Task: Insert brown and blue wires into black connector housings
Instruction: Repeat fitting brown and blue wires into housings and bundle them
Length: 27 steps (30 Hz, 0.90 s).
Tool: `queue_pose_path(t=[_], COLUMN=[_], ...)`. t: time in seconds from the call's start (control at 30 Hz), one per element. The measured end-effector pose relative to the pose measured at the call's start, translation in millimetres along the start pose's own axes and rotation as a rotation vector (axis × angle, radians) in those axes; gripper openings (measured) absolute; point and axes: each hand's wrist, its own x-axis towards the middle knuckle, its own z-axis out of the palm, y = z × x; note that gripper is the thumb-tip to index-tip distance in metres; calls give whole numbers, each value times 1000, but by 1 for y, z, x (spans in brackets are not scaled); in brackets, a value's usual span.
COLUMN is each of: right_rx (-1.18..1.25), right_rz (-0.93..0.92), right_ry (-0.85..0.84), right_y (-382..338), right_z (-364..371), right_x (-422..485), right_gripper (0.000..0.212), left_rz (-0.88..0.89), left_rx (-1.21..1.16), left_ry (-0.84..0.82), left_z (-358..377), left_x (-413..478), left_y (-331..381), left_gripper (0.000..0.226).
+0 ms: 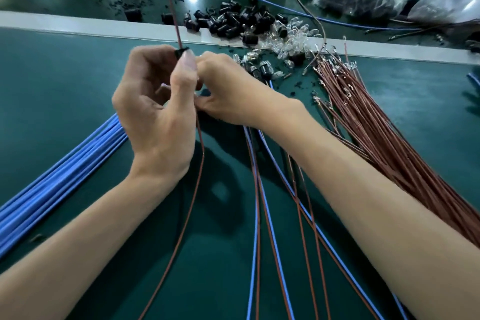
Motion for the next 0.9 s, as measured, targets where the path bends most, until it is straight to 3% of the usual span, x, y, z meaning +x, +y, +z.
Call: queue_pose_path(t=[0.1, 0.27, 0.4, 0.53, 0.77, 0.9], right_rx=[5, -4, -1, -111, -126, -212], right_rz=[76, 133, 128, 87, 93, 48], right_ry=[-48, 17, 10, -11, -32, 114], right_y=[-4, -17, -21, -17, -11, -6], right_z=[2, 2, 4, 1, 5, 15], right_x=[5, 6, 6, 3, 5, 5], right_gripper=[9, 33, 11, 7, 20, 30], left_rz=[-26, -33, -29, -59, -97, -65], left_rx=[-3, 8, 20, -1, -18, 12], left_ry=[6, 0, 3, 13, -2, -4], left_z=[0, -1, -1, -1, 0, 1], left_x=[2, 2, 3, 4, 3, 4], left_y=[1, 0, 0, 0, 1, -1], left_gripper=[8, 8, 8, 9, 10, 7])
